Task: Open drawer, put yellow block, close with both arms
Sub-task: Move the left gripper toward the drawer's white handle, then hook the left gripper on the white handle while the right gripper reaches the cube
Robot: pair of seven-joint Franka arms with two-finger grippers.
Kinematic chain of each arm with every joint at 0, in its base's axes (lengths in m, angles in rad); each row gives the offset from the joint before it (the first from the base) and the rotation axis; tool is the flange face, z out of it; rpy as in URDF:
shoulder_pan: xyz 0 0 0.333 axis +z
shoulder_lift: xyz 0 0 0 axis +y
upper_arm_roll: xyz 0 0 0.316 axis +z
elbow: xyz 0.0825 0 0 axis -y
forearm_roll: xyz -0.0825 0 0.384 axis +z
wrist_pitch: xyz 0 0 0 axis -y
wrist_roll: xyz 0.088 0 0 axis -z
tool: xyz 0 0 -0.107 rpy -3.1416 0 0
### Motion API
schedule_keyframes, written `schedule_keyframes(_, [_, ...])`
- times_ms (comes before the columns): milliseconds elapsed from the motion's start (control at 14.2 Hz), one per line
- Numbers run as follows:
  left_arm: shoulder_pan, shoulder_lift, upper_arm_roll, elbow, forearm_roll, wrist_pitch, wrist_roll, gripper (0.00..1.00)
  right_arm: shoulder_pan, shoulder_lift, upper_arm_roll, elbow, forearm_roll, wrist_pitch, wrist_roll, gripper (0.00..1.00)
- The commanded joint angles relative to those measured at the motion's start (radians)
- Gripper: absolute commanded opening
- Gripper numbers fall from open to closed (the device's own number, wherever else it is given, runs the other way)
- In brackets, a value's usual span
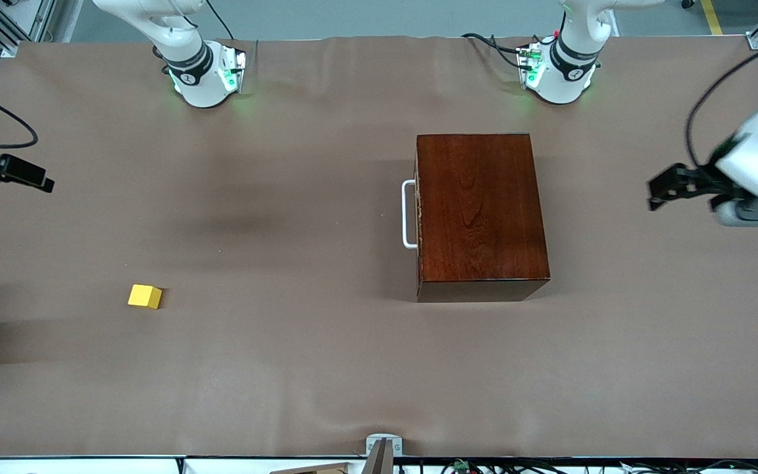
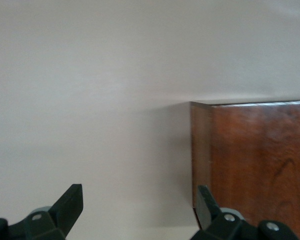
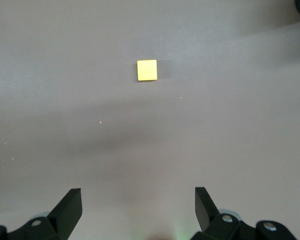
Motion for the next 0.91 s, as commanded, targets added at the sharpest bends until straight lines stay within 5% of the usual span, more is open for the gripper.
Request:
schedule_keyframes(0, [-0.046,0.017,-0.079,0.011,-0.003,0.001,-0.097,1.0,0.009,-0.015,-0.002,-0.059,-0.008,0.055,-0.004,1.0])
schedule_keyframes(211, [-0.146,0.06,-0.133,0.048,0.008,0.005,-0.284,1.0,0.024,-0.015,-0.002,-0.109,-0.01,0.099,-0.006,1.0])
schedule_keyframes(843, [-0.522,0.296,-0.124,0.174,0.008,0.17,-0.671,1.0,0.056,-0.012,-0.002,-0.224,-0.011,0.196,-0.004,1.0])
